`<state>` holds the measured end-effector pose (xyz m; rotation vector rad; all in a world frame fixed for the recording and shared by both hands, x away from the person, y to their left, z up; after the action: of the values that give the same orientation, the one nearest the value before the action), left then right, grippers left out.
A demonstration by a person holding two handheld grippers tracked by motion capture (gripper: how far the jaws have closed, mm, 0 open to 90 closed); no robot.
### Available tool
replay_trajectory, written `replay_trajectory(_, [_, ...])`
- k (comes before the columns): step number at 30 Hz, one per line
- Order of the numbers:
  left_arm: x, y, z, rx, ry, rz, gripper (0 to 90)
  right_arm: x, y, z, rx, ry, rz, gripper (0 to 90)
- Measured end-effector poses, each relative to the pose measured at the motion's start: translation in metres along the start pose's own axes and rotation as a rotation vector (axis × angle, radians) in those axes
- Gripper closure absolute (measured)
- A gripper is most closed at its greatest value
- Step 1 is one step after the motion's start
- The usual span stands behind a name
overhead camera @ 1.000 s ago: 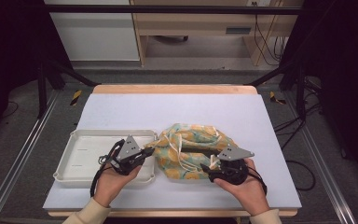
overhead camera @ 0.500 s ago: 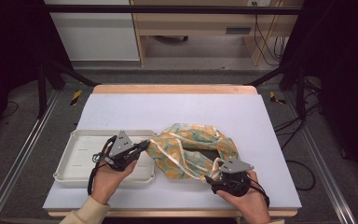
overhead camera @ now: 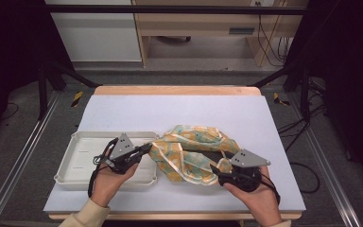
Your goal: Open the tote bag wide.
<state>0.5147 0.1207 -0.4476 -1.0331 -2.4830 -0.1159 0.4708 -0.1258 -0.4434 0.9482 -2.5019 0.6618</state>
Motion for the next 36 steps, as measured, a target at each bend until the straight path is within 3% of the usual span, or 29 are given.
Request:
replay_trajectory(3, [-0.001, -0.003, 0.0, -0.009, 0.003, 0.009, 89.9, -0.004, -0.003, -0.008, 0.013, 0.002, -0.016, 37.5])
replay_trajectory(4, [0.0, -0.004, -0.002, -0.013, -0.002, 0.013, 90.0, -0.018, -0.001, -0.014, 0.024, 0.012, -0.071, 37.2])
replay_trajectory(7, [0.007, -0.004, -0.01, -0.023, -0.028, 0.01, 90.0, -0.038, 0.008, -0.012, 0.015, 0.041, -0.161, 35.2])
replay_trajectory(8, [0.007, -0.004, -0.01, -0.023, -0.028, 0.01, 90.0, -0.038, 0.008, -0.012, 0.015, 0.041, -0.161, 35.2])
replay_trajectory(9, [0.01, -0.004, -0.014, -0.024, -0.042, 0.007, 90.0, -0.046, 0.013, -0.009, 0.012, 0.057, -0.193, 37.2])
replay_trajectory(10, [0.013, -0.003, -0.016, -0.023, -0.048, 0.005, 90.0, -0.051, 0.015, -0.006, 0.019, 0.066, -0.201, 46.2])
replay_trajectory(11, [0.016, -0.002, -0.018, -0.017, -0.055, 0.01, 90.0, -0.056, 0.018, 0.0, 0.018, 0.094, -0.203, 66.8])
replay_trajectory(12, [0.019, -0.002, -0.018, -0.012, -0.05, 0.018, 90.0, -0.055, 0.018, 0.0, 0.01, 0.089, -0.202, 73.9])
replay_trajectory(15, [0.018, -0.005, -0.012, -0.011, -0.016, 0.033, 90.0, -0.052, 0.018, 0.0, -0.006, 0.066, -0.187, 83.1])
replay_trajectory(16, [0.016, -0.011, -0.004, -0.024, 0.019, 0.049, 90.0, -0.045, 0.013, 0.001, -0.007, 0.053, -0.139, 86.6])
replay_trajectory(17, [0.014, -0.015, 0.001, -0.034, 0.042, 0.061, 90.0, -0.043, 0.011, 0.001, -0.005, 0.05, -0.121, 88.2])
replay_trajectory(18, [0.013, -0.019, 0.007, -0.051, 0.068, 0.07, 89.7, -0.04, 0.008, 0.001, -0.001, 0.044, -0.1, 88.8])
replay_trajectory(20, [0.013, -0.022, 0.016, -0.094, 0.114, 0.049, 86.2, -0.035, 0.003, 0.002, -0.007, 0.033, -0.066, 89.2])
replay_trajectory(23, [0.016, -0.019, 0.02, -0.1, 0.121, 0.018, 74.2, -0.032, 0.004, 0.005, -0.007, 0.029, -0.073, 89.0])
replay_trajectory(25, [0.023, -0.011, 0.017, -0.08, 0.102, -0.003, 72.0, -0.031, 0.01, 0.011, 0.009, 0.032, -0.088, 88.5])
replay_trajectory(26, [0.03, -0.001, 0.011, -0.066, 0.086, -0.023, 70.3, -0.031, 0.014, 0.016, 0.026, 0.041, -0.093, 88.1])
replay_trajectory(28, [0.034, 0.005, 0.007, -0.065, 0.084, -0.035, 69.2, -0.03, 0.017, 0.02, 0.033, 0.044, -0.094, 87.9])
replay_trajectory(29, [0.037, 0.015, -0.004, -0.056, 0.066, -0.054, 68.4, -0.029, 0.018, 0.021, 0.032, 0.041, -0.094, 87.9])
replay_trajectory(31, [0.037, 0.018, -0.008, -0.051, 0.063, -0.058, 66.6, -0.029, 0.02, 0.023, 0.036, 0.036, -0.097, 87.7])
replay_trajectory(32, [0.033, 0.022, -0.021, -0.05, 0.051, -0.064, 61.5, -0.028, 0.024, 0.025, 0.034, 0.03, -0.101, 87.4])
replay_trajectory(33, [0.033, 0.022, -0.021, -0.05, 0.051, -0.064, 60.2, -0.028, 0.024, 0.025, 0.034, 0.03, -0.101, 87.4])
replay_trajectory(35, [0.02, 0.02, -0.033, -0.066, 0.058, -0.041, 58.6, -0.026, 0.03, 0.027, 0.042, 0.026, -0.11, 87.1])
replay_trajectory(36, [0.008, 0.014, -0.042, -0.08, 0.057, -0.018, 53.6, -0.024, 0.035, 0.028, 0.053, 0.03, -0.116, 87.1])
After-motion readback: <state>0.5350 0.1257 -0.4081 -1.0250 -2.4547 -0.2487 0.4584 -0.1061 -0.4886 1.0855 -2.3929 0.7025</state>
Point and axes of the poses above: each handheld gripper's, and its own axes: x roughly backward along the jaws, z roughly out of its underside, y roughly to its left, the point moved 10 cm from there along -x, roughly forward along the jaws, and after that the axes turned 13 degrees about x, right-handed, at the moved point
